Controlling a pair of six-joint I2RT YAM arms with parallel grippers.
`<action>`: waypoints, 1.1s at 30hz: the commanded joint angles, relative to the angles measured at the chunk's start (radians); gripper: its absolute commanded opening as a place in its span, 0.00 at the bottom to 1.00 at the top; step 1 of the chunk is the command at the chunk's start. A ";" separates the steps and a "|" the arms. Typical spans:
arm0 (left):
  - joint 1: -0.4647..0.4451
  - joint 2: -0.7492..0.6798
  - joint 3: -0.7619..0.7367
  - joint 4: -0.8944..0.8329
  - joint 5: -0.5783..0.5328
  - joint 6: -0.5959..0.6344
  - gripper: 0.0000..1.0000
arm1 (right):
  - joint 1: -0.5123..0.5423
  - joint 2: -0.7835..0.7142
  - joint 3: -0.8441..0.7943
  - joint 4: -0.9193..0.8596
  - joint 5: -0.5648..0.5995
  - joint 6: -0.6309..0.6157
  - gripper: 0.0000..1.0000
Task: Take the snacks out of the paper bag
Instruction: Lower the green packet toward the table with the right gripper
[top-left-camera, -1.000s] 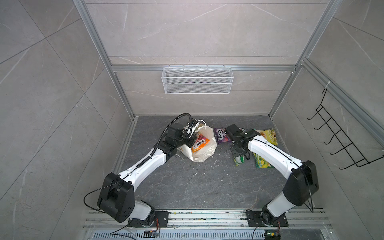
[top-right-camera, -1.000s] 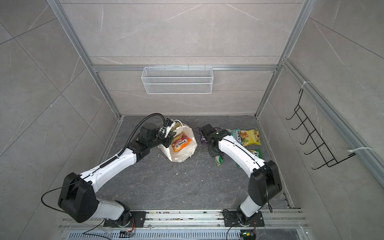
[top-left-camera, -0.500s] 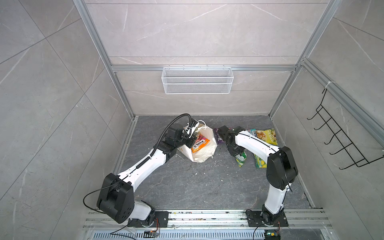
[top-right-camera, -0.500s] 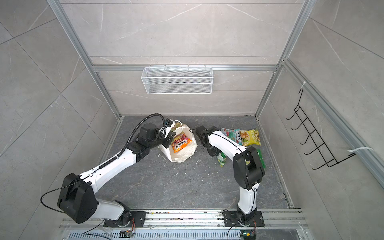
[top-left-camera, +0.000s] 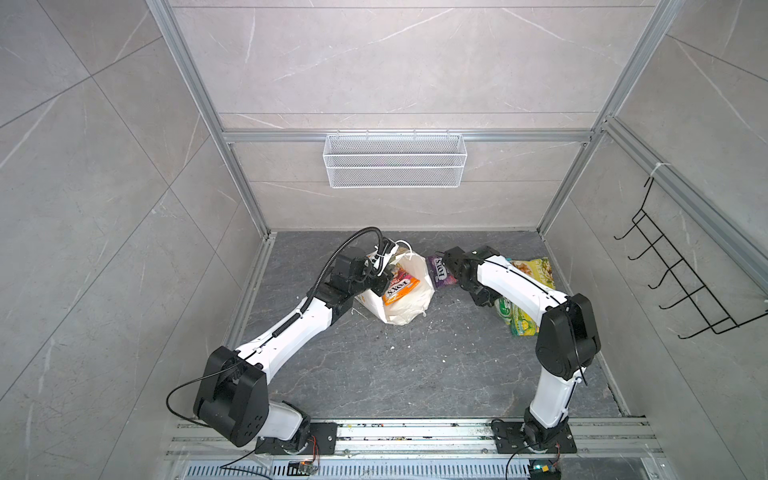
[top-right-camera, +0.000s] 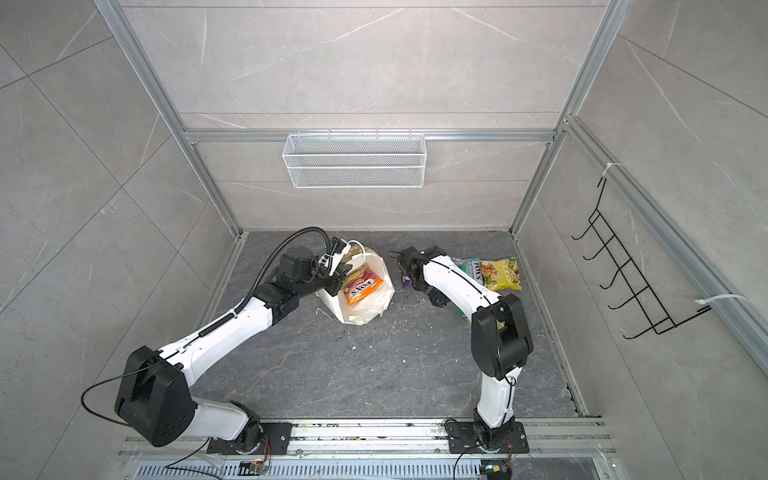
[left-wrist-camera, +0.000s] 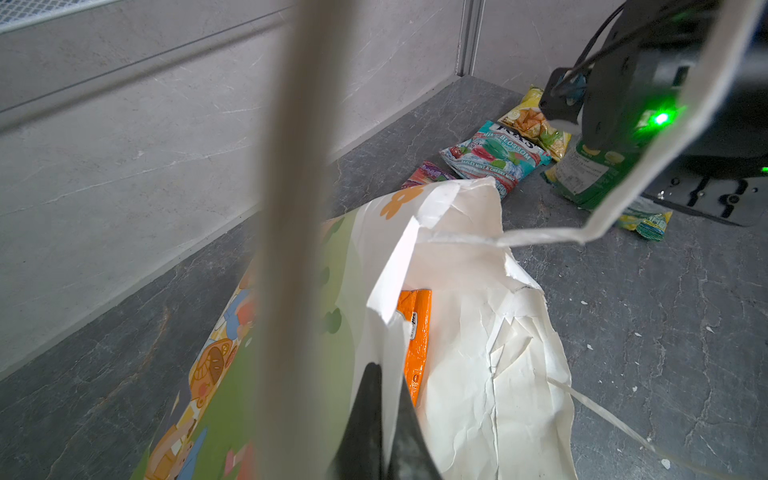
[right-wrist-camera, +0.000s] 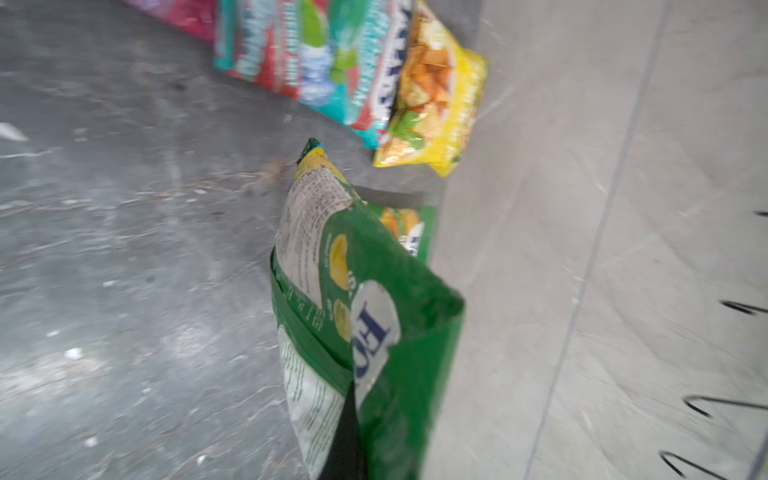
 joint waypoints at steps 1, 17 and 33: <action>0.001 -0.040 0.004 0.051 0.005 0.000 0.00 | 0.004 0.003 0.030 -0.044 0.045 0.043 0.00; 0.001 -0.034 0.011 0.042 -0.001 0.005 0.00 | 0.061 0.109 -0.045 0.167 -0.317 0.150 0.09; 0.001 -0.055 -0.006 0.039 -0.009 0.005 0.00 | 0.007 0.091 -0.167 0.385 -0.558 0.344 0.09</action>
